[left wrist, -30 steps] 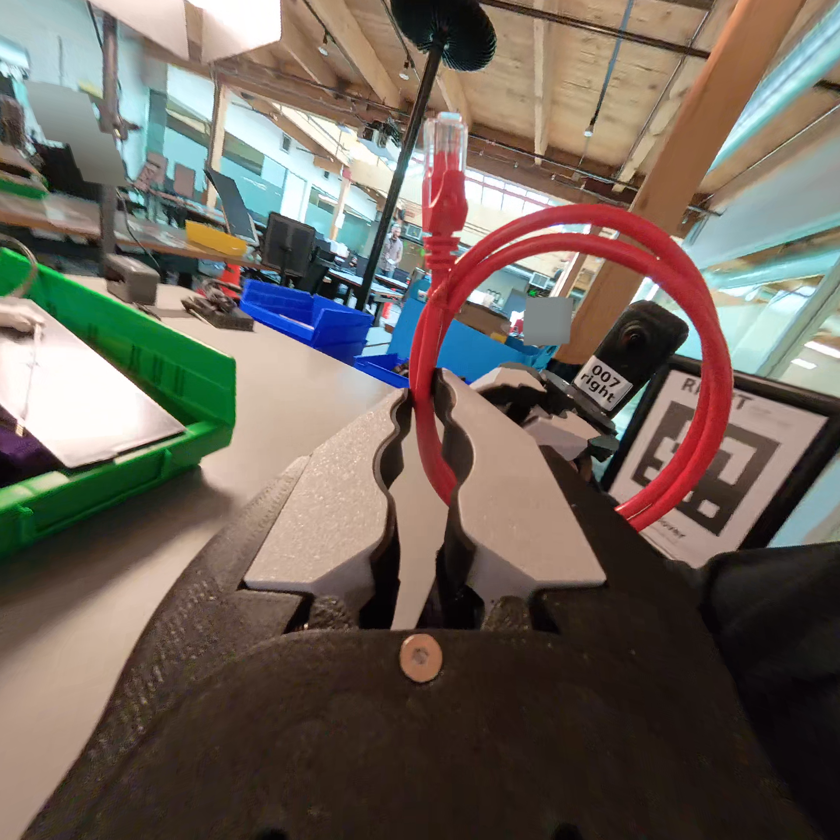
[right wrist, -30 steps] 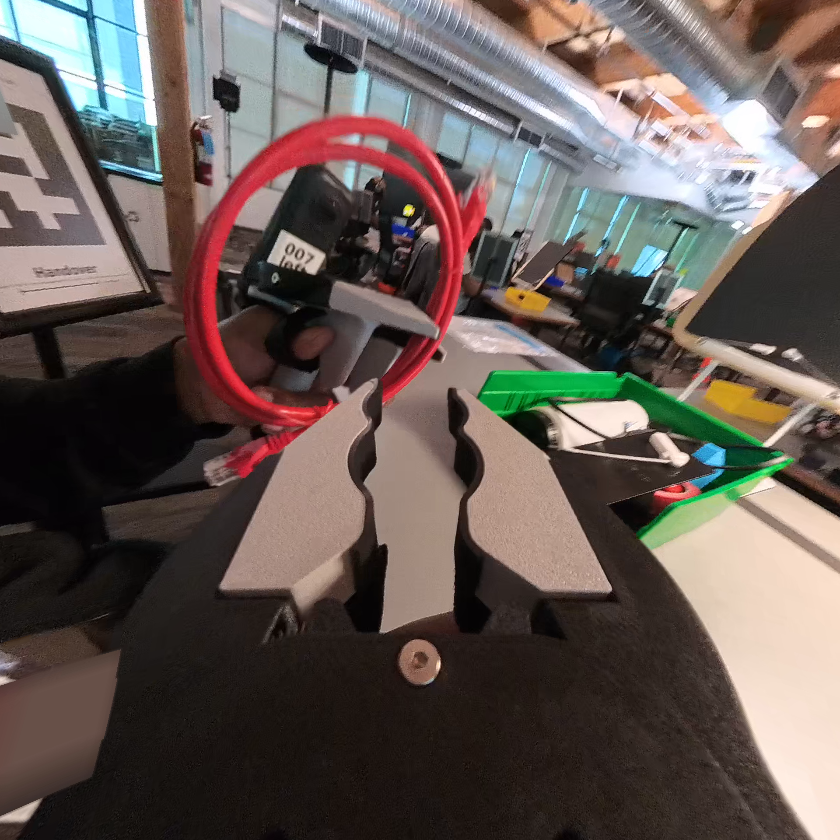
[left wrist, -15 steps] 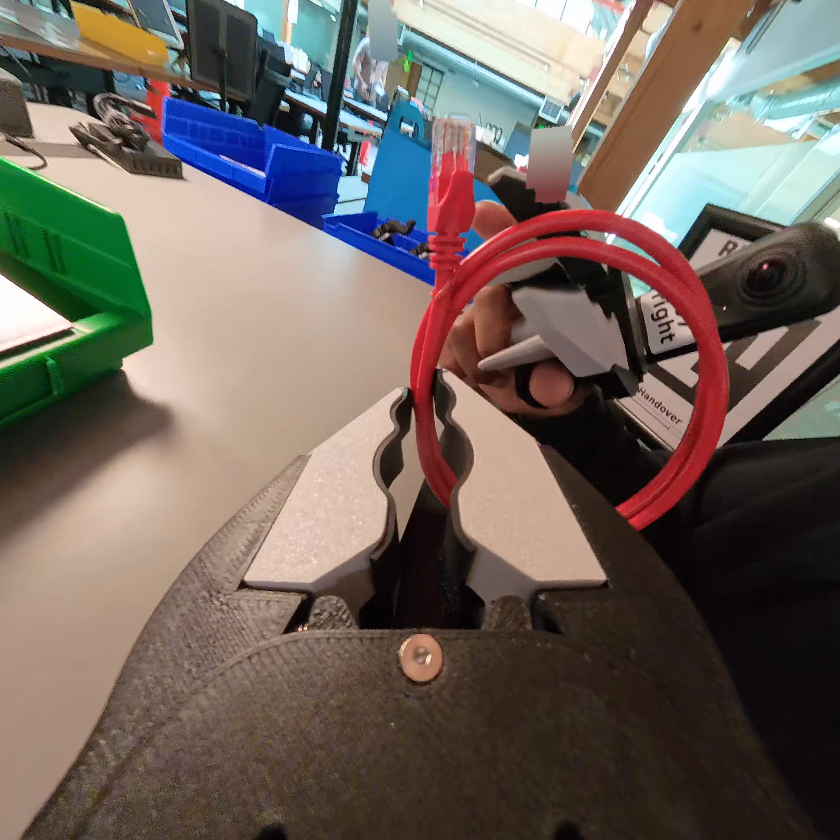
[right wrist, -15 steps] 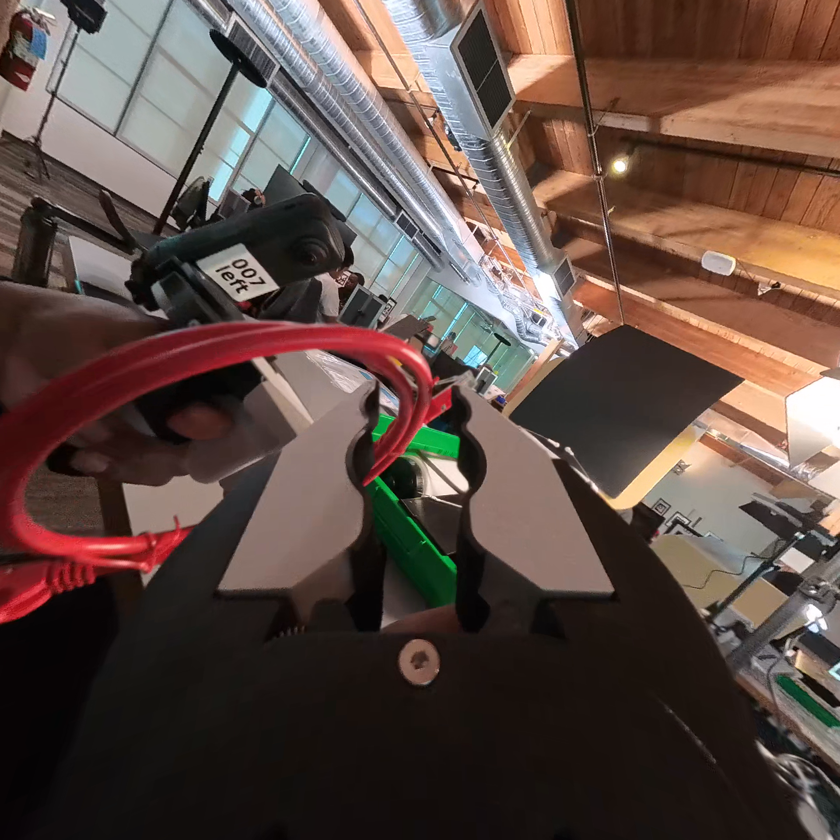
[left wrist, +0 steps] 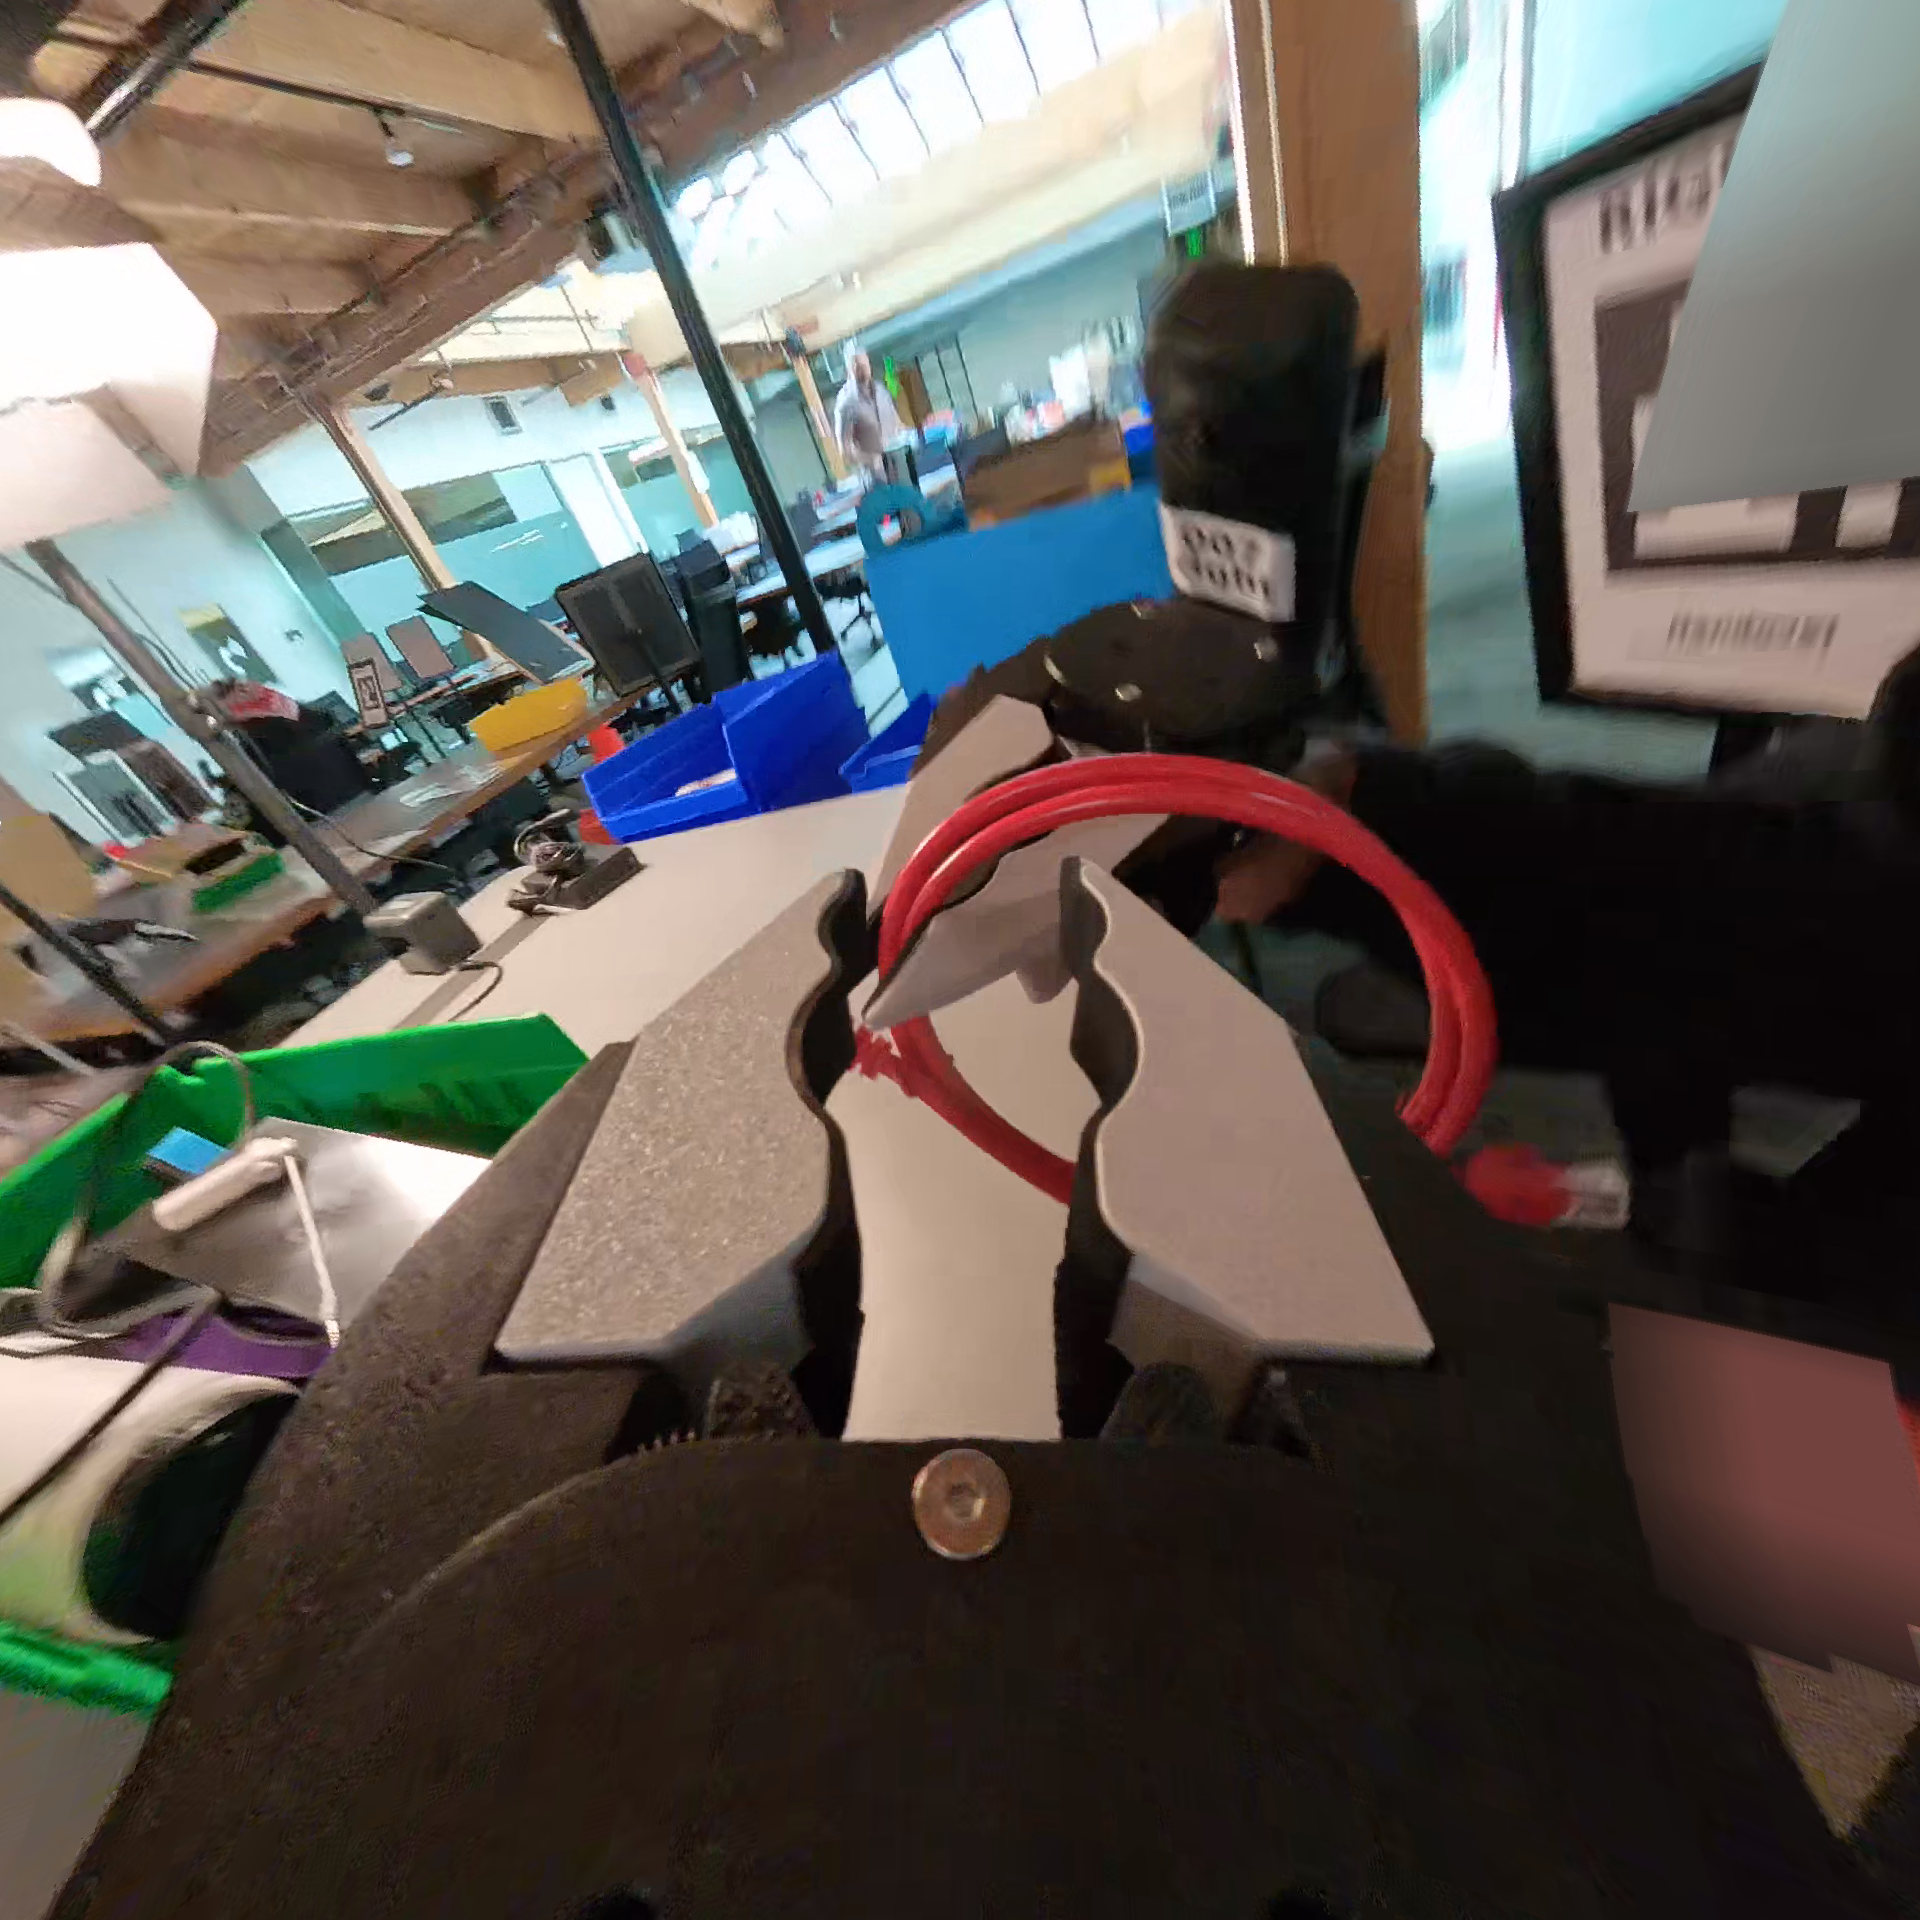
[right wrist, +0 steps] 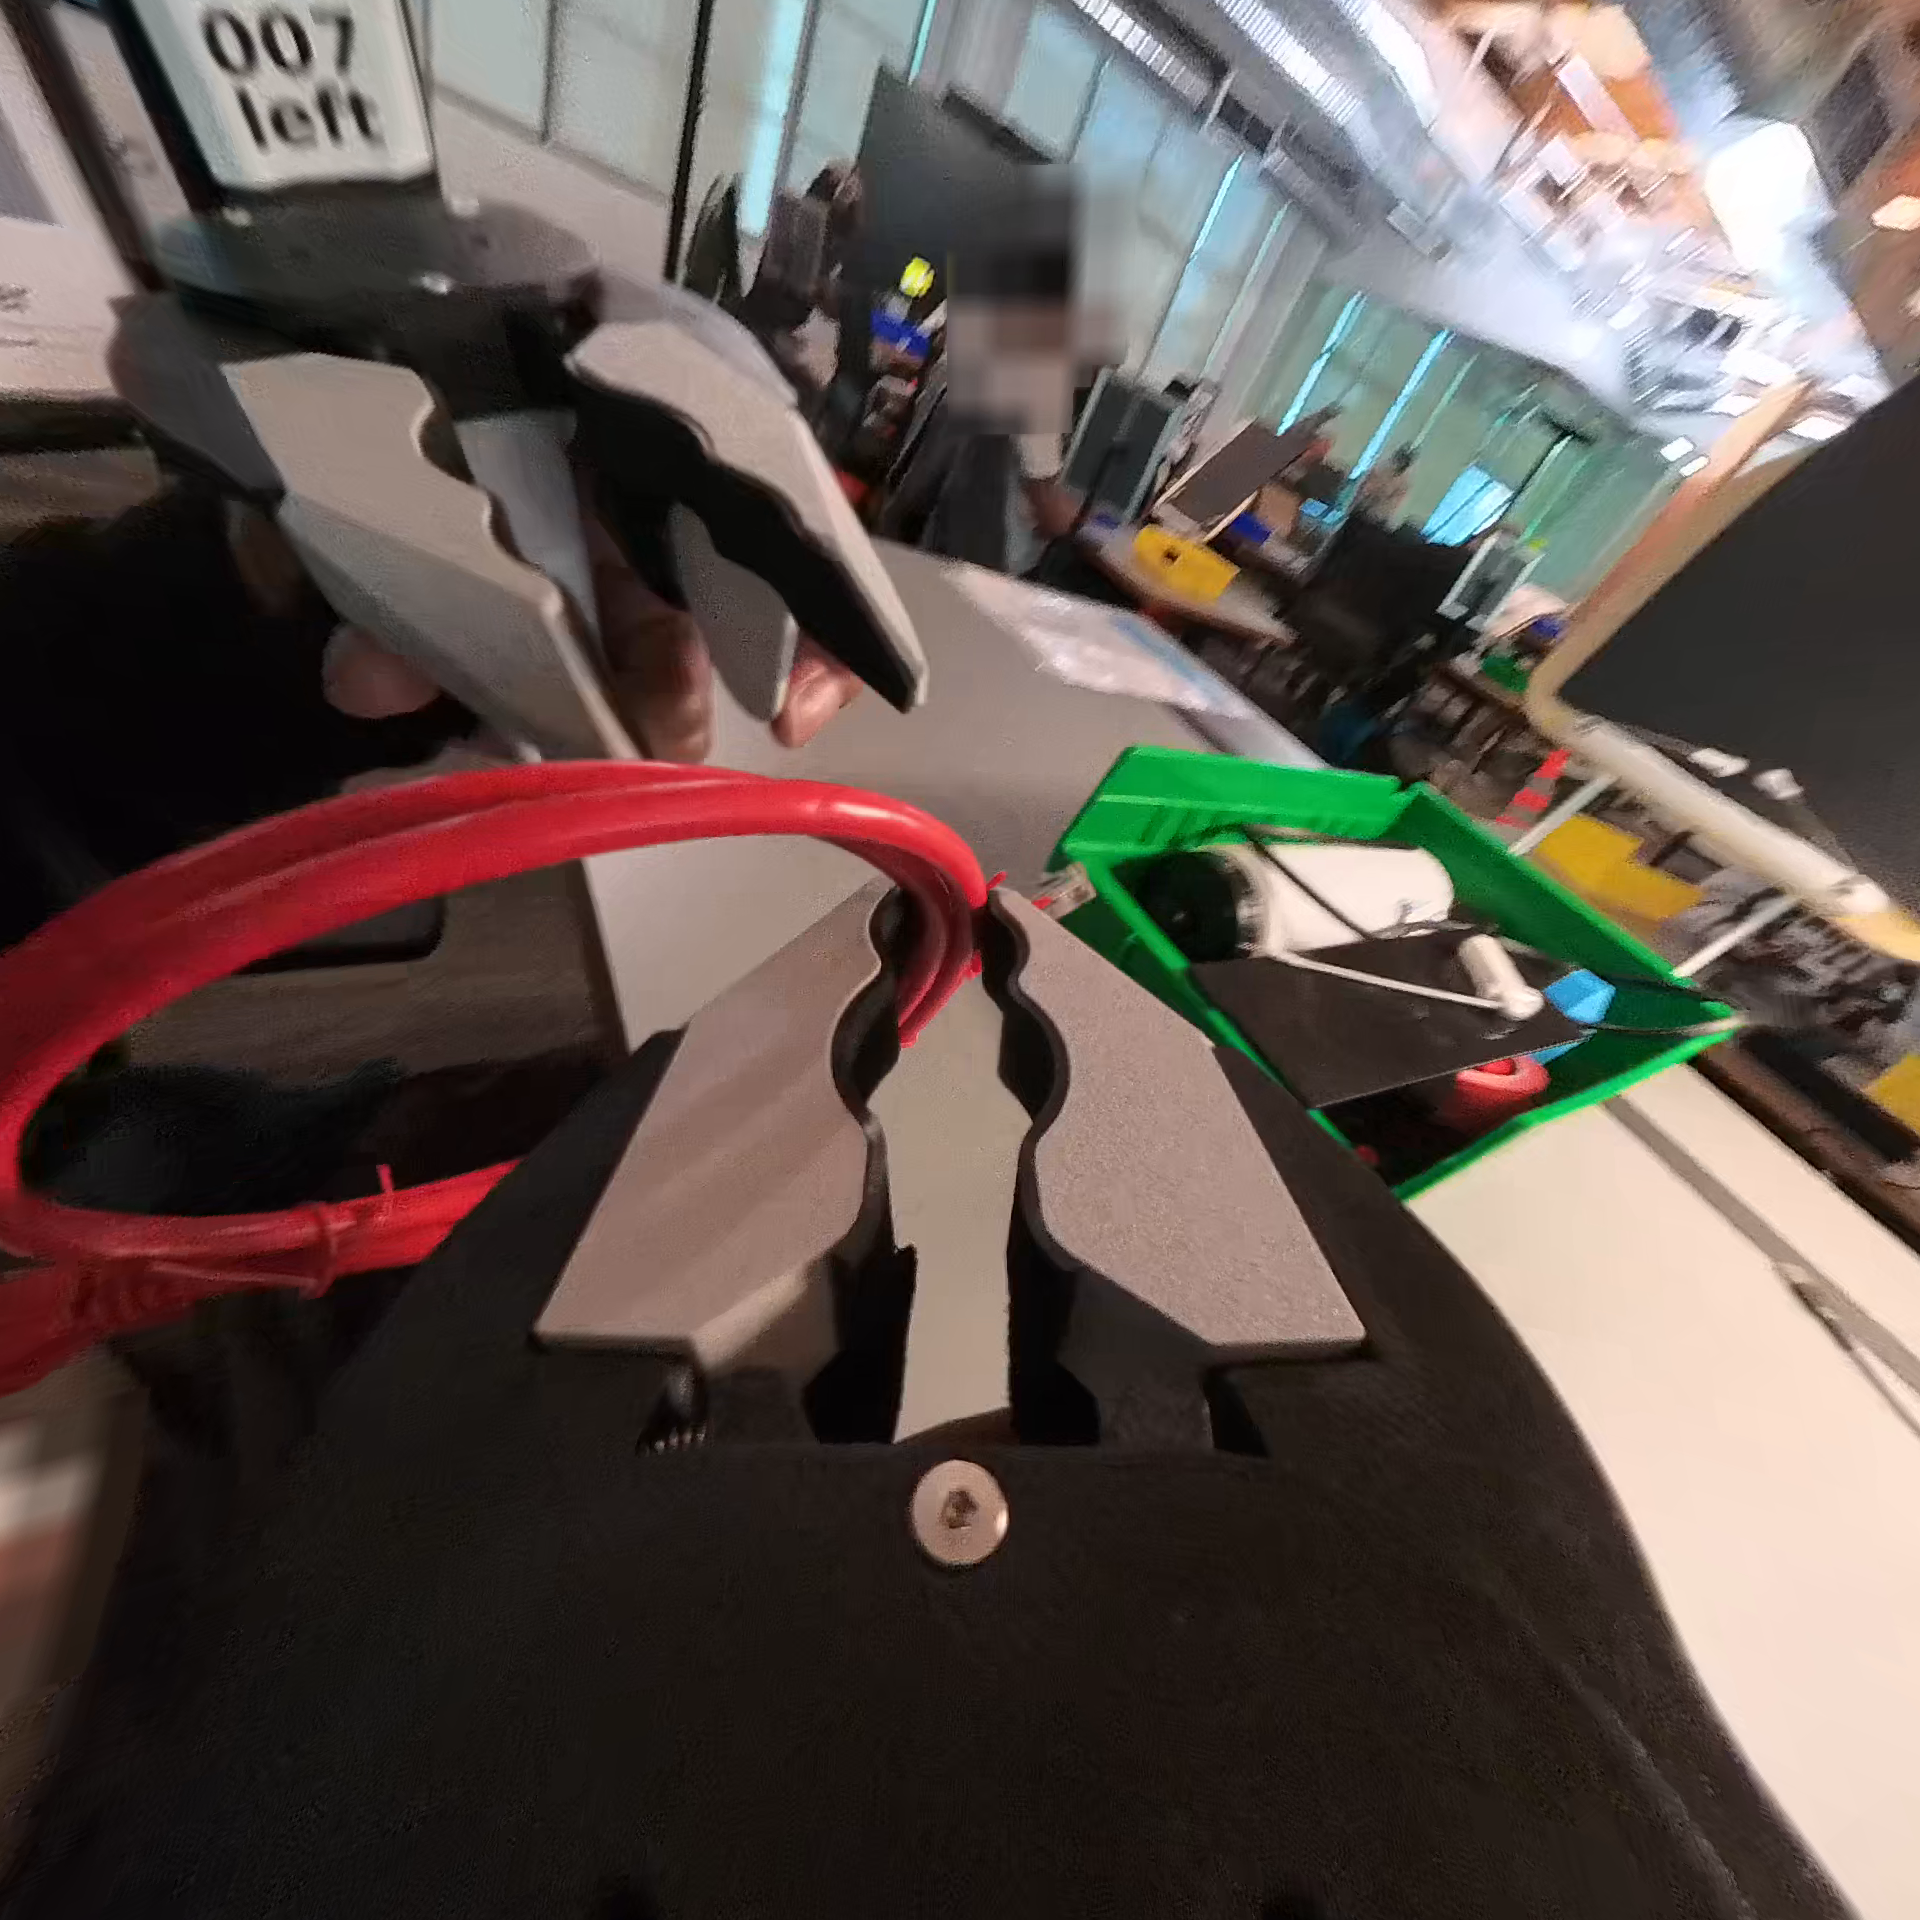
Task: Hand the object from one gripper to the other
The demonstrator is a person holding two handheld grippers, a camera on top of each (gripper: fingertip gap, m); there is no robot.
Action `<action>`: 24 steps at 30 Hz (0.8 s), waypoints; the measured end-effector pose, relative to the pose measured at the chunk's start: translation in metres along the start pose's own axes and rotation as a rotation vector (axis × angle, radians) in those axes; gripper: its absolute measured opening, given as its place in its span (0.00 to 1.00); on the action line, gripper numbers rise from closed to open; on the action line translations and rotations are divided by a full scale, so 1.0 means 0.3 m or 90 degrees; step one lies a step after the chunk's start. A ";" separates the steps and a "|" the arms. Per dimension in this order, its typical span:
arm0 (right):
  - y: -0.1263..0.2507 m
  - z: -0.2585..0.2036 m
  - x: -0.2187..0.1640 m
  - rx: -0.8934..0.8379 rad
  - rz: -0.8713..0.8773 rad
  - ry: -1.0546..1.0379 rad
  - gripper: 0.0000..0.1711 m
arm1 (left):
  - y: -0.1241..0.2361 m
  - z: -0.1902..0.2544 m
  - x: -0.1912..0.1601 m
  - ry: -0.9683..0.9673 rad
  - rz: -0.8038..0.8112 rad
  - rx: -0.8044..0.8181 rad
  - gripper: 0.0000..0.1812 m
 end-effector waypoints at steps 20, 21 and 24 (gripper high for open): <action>-0.058 -0.081 -0.077 0.115 -0.113 -0.024 0.07 | -0.092 0.051 -0.084 -0.052 -0.028 -0.046 0.15; -0.058 -0.080 -0.081 0.114 -0.119 -0.023 0.07 | -0.097 0.055 -0.090 -0.070 -0.044 -0.034 0.16; -0.057 -0.085 -0.087 0.119 -0.132 -0.023 0.07 | -0.105 0.057 -0.087 -0.094 -0.058 -0.007 0.14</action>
Point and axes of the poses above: each gripper's, where its closed fingertips meet, y back along the fingers, x out of its top, z = x × y across the jaws, the point moved 3 cm from there along y, back along the fingers, and after that the axes turned 14 degrees about -z, right-handed, at the moved point
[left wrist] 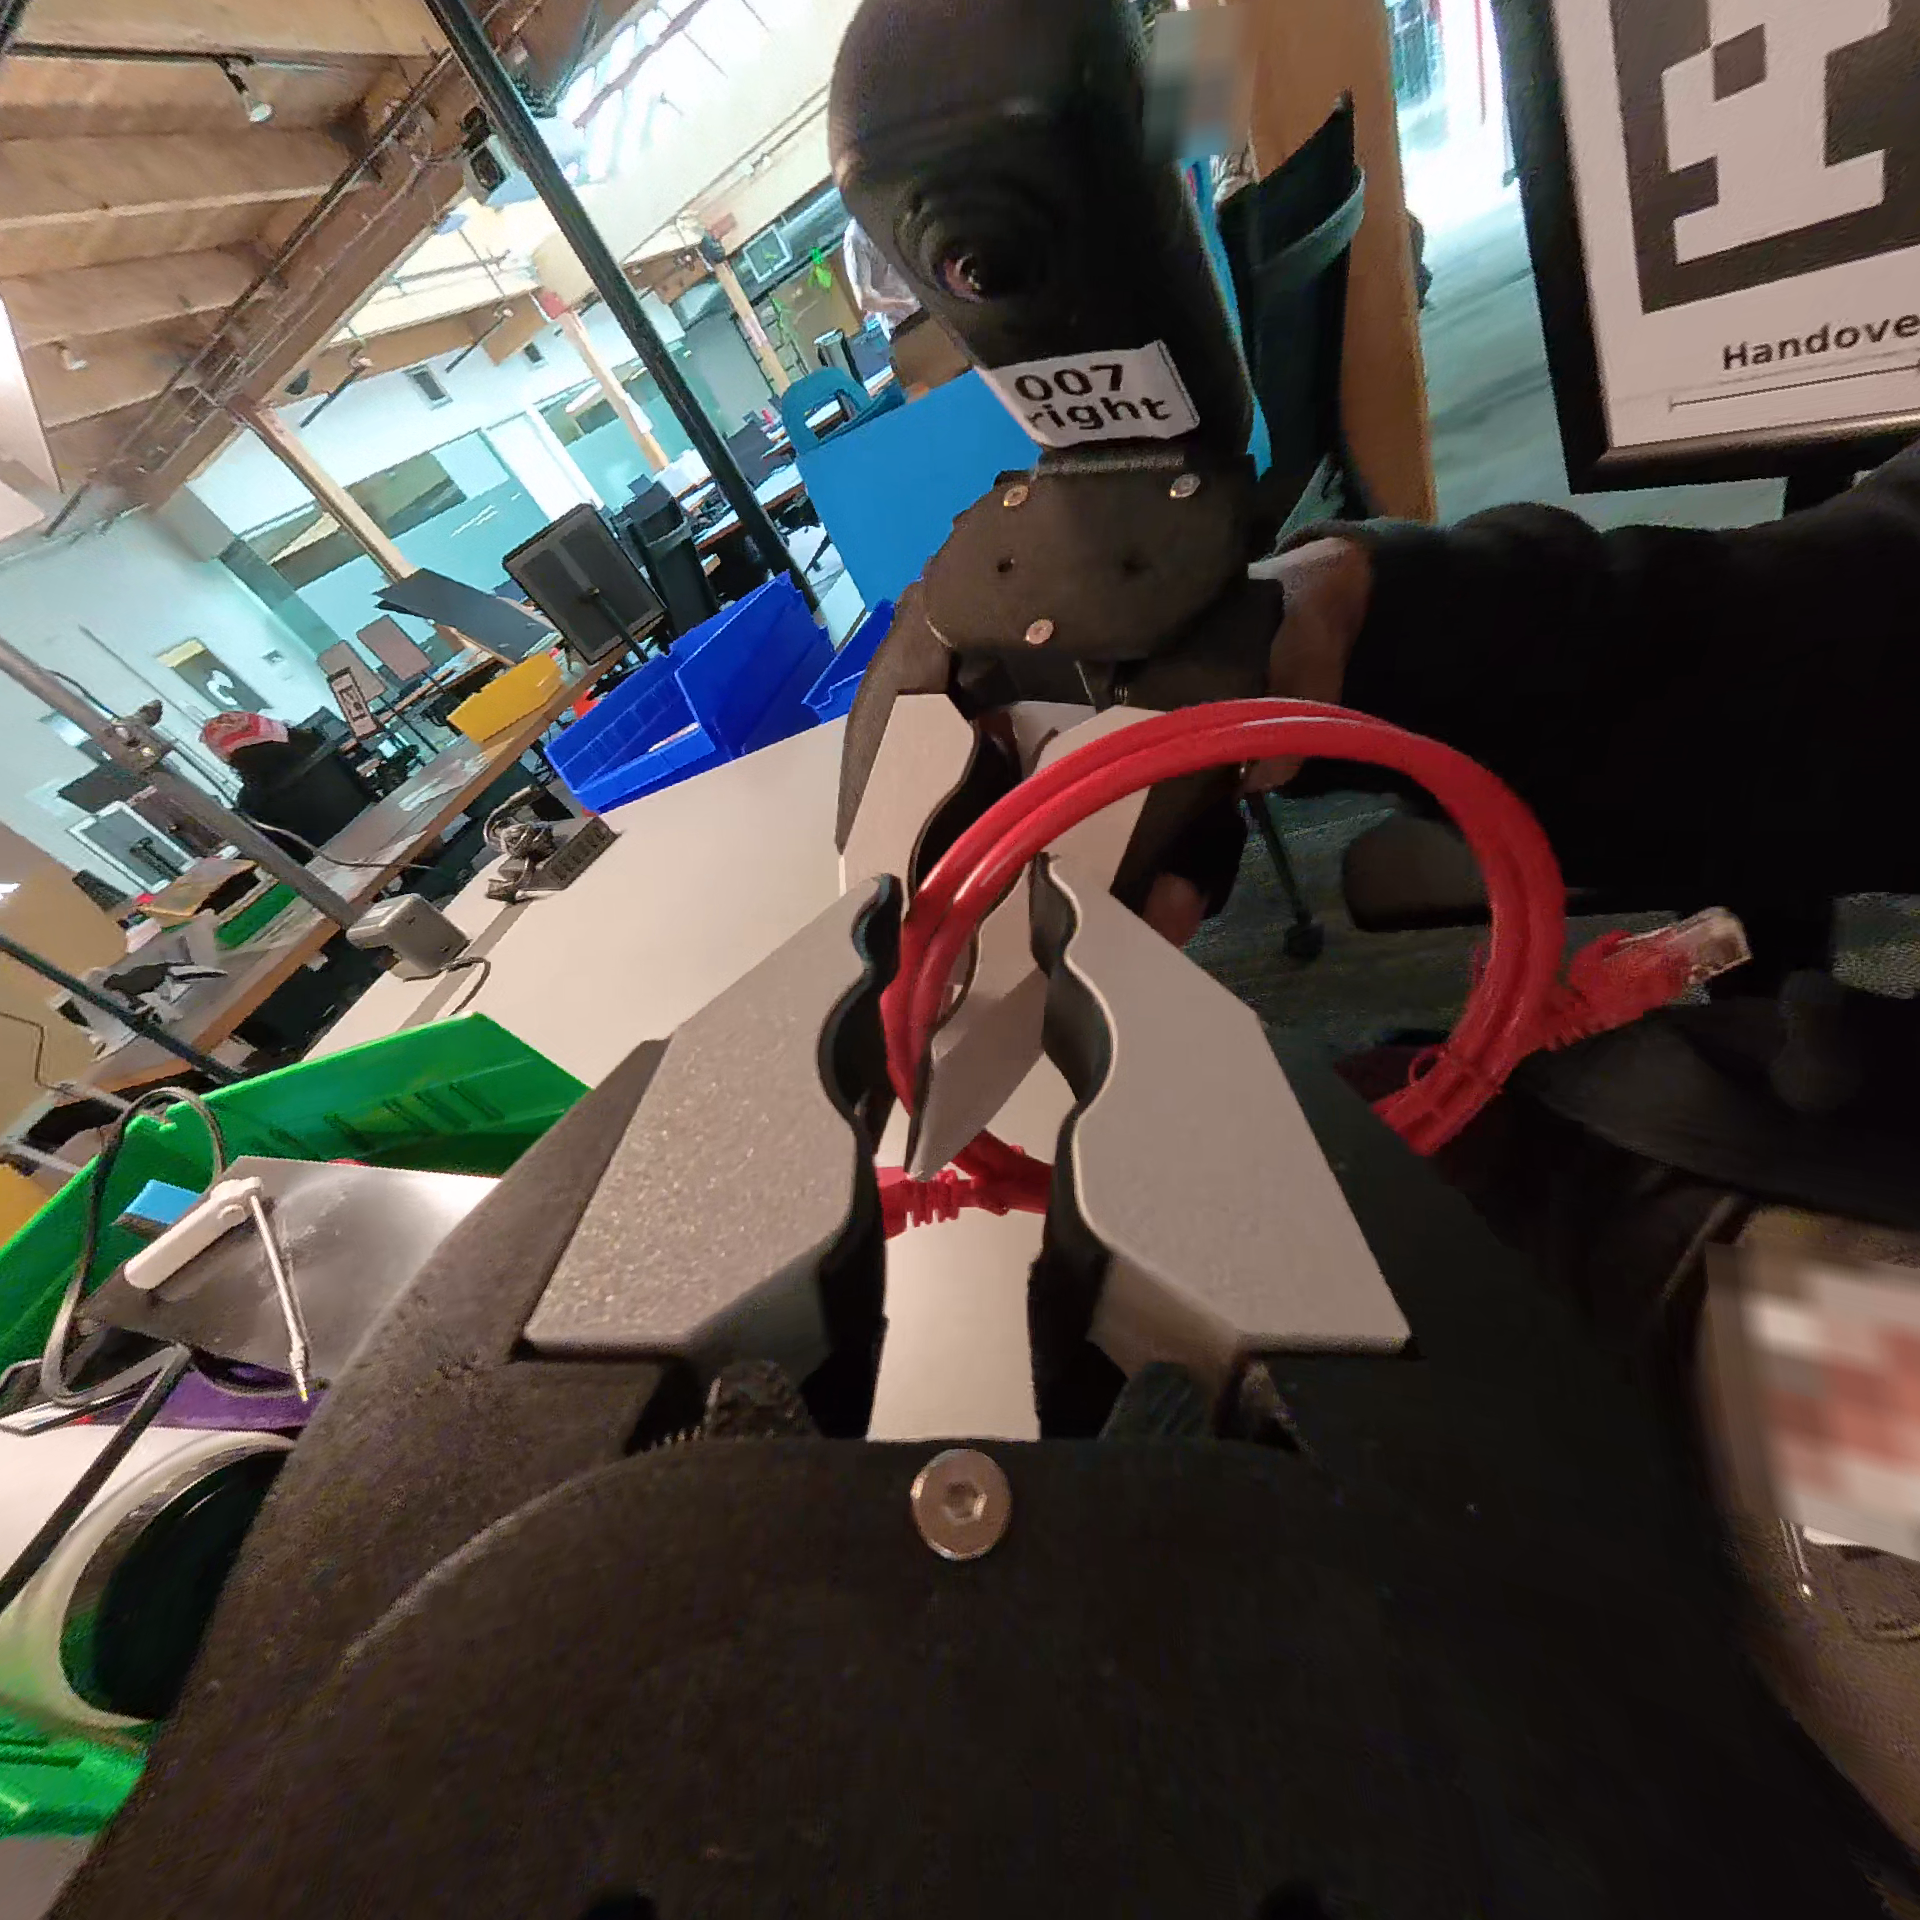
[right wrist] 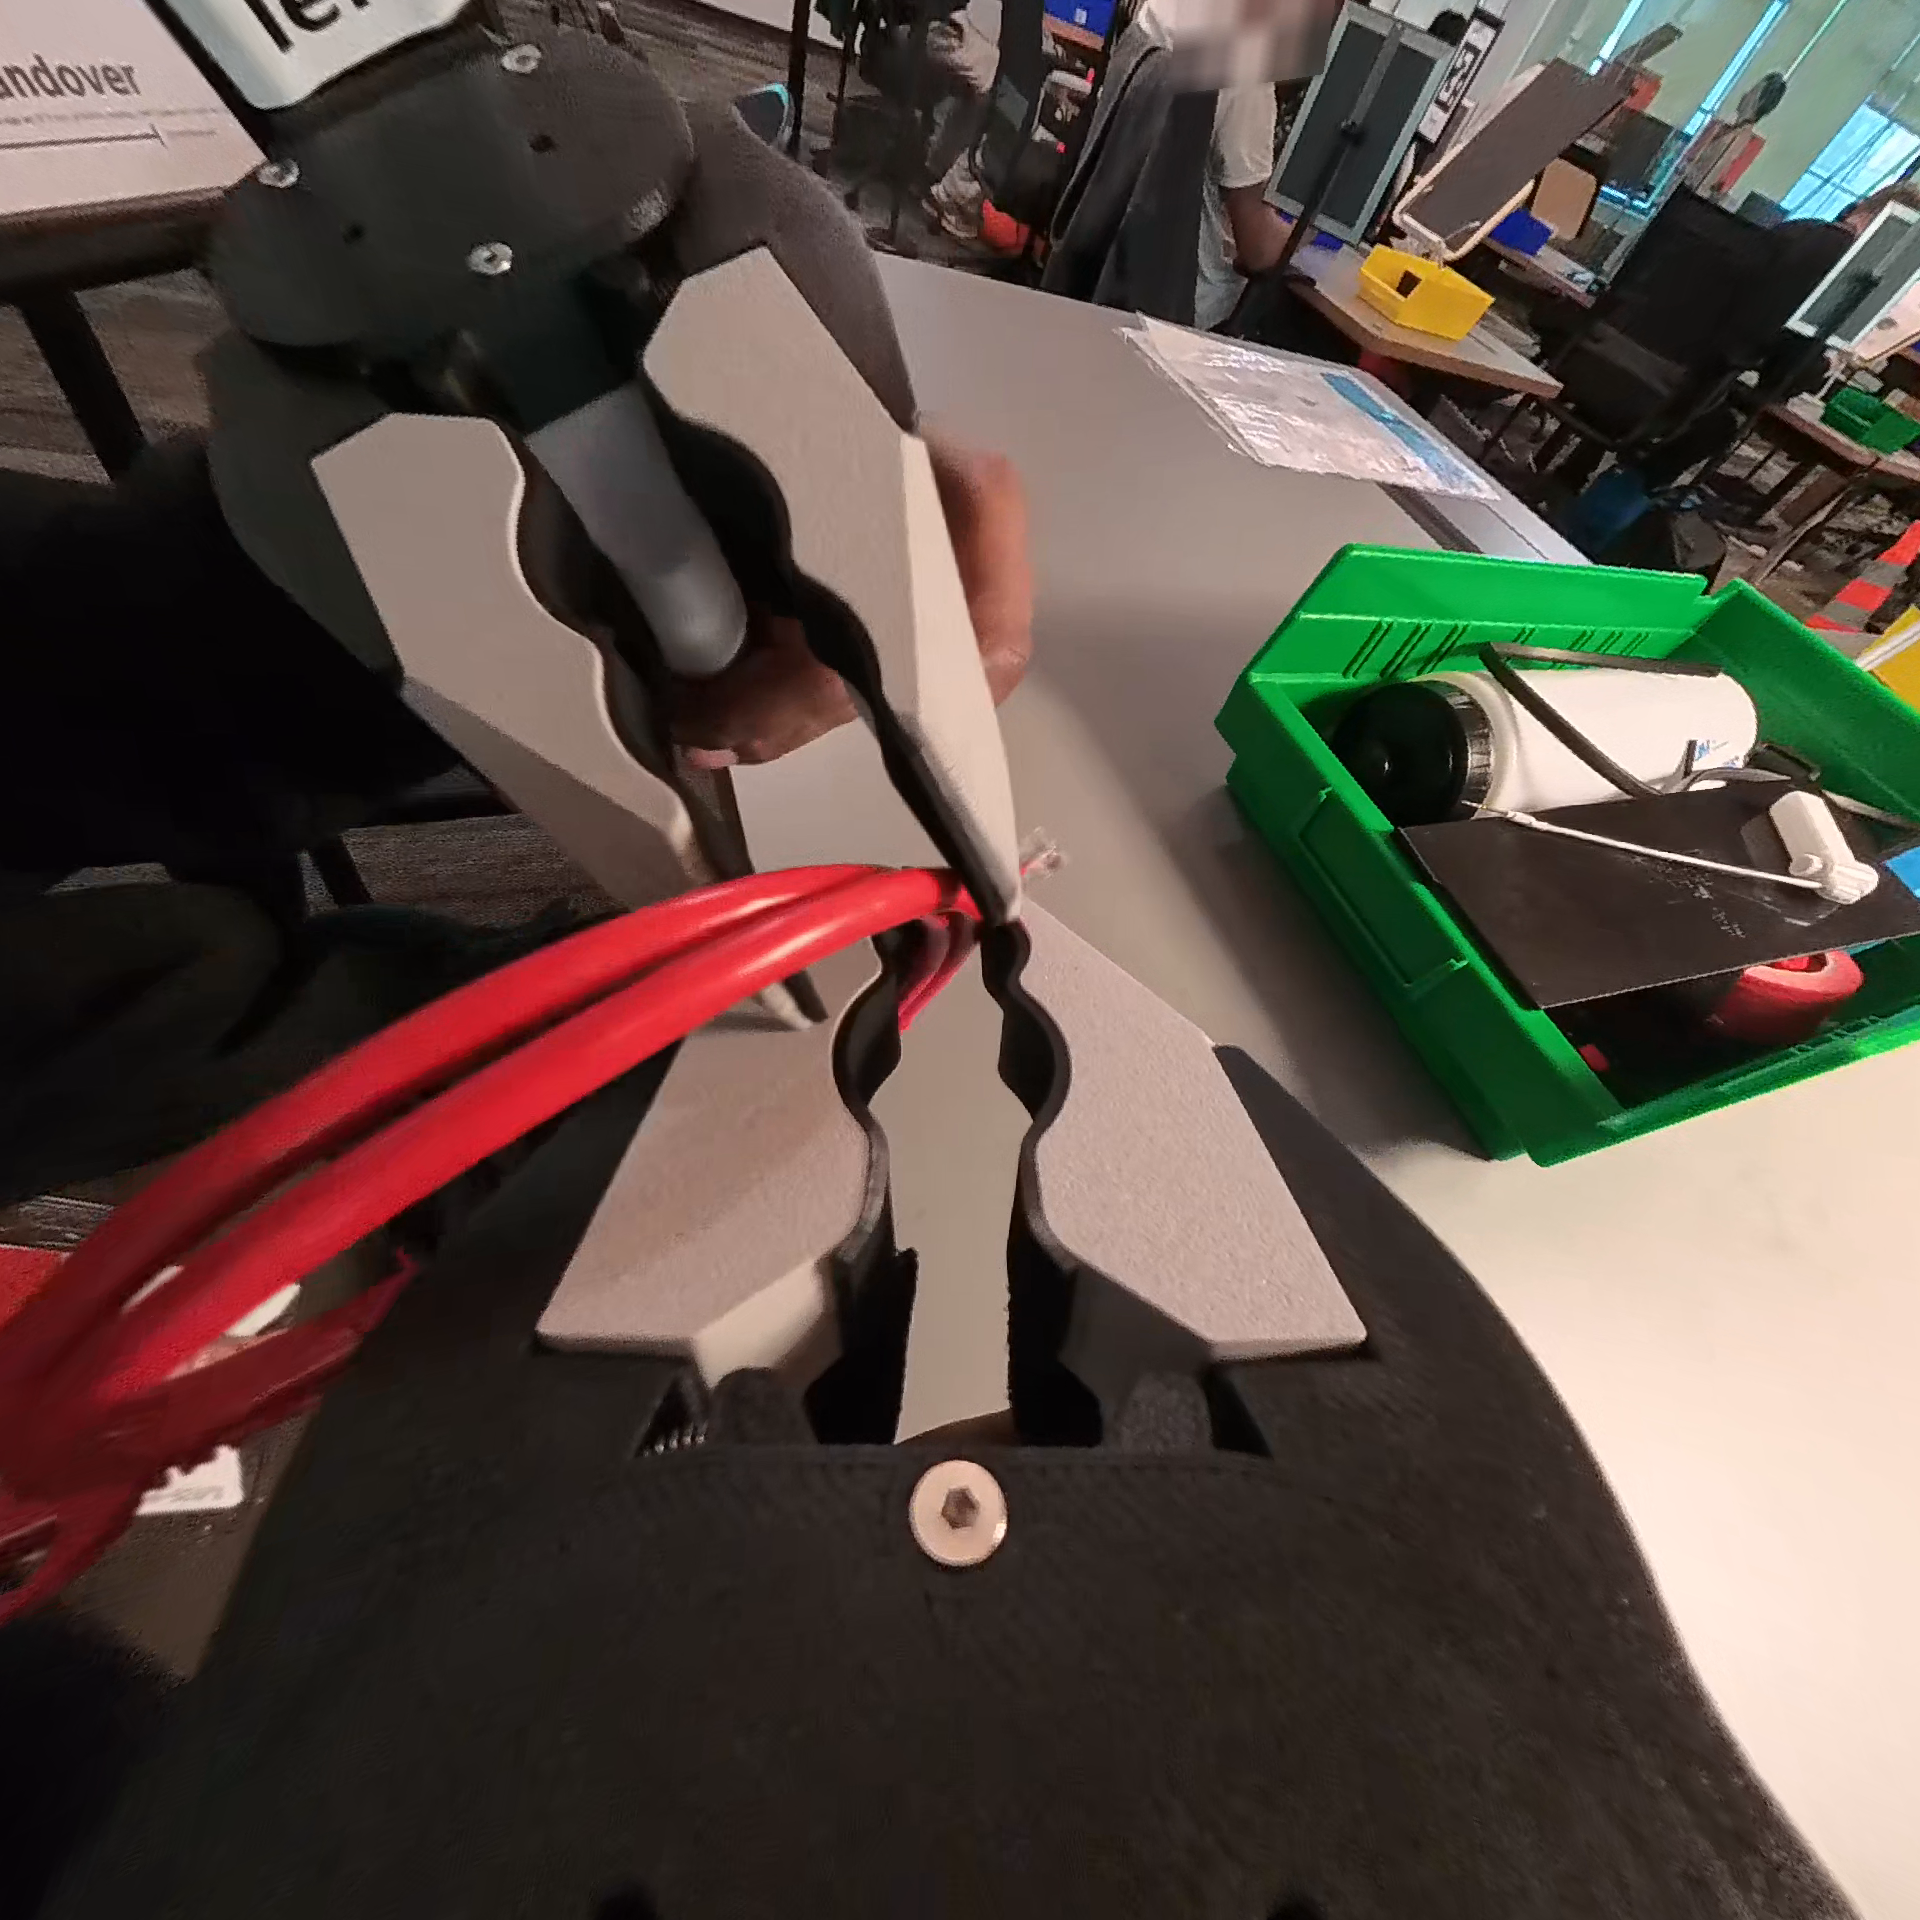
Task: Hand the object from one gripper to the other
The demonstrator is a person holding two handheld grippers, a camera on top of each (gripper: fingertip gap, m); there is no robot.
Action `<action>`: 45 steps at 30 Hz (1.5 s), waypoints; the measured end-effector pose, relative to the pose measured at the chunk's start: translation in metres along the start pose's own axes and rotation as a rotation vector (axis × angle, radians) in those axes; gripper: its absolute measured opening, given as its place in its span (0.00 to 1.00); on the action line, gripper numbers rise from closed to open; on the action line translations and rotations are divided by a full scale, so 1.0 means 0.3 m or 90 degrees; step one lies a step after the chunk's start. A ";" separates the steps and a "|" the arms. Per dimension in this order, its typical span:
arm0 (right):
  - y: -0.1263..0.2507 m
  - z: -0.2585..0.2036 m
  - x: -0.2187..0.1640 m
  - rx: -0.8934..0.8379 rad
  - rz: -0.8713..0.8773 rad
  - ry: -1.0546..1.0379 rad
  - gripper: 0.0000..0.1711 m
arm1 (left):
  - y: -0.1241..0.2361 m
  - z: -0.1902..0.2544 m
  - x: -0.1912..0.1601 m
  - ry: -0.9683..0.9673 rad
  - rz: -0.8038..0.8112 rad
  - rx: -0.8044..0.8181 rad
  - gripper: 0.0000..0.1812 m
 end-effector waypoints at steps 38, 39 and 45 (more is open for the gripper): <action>0.113 -0.022 0.127 -0.042 0.280 0.072 0.05 | 0.113 -0.220 -0.065 0.594 0.202 -0.243 0.17; 0.112 -0.028 0.125 -0.039 0.283 0.084 0.05 | 0.134 -0.215 -0.043 0.614 0.247 -0.302 0.17; 0.111 -0.064 0.116 -0.030 0.291 0.146 0.05 | 0.155 -0.203 0.016 0.714 0.391 -0.513 0.23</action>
Point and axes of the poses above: each gripper's, where its closed fingertips meet, y back along the fingers, x out of its top, z = x × y across the jaws, the point moved 3 cm from there along y, back along the fingers, and after that the axes turned 14 degrees about -z, right-handed, at the moved point
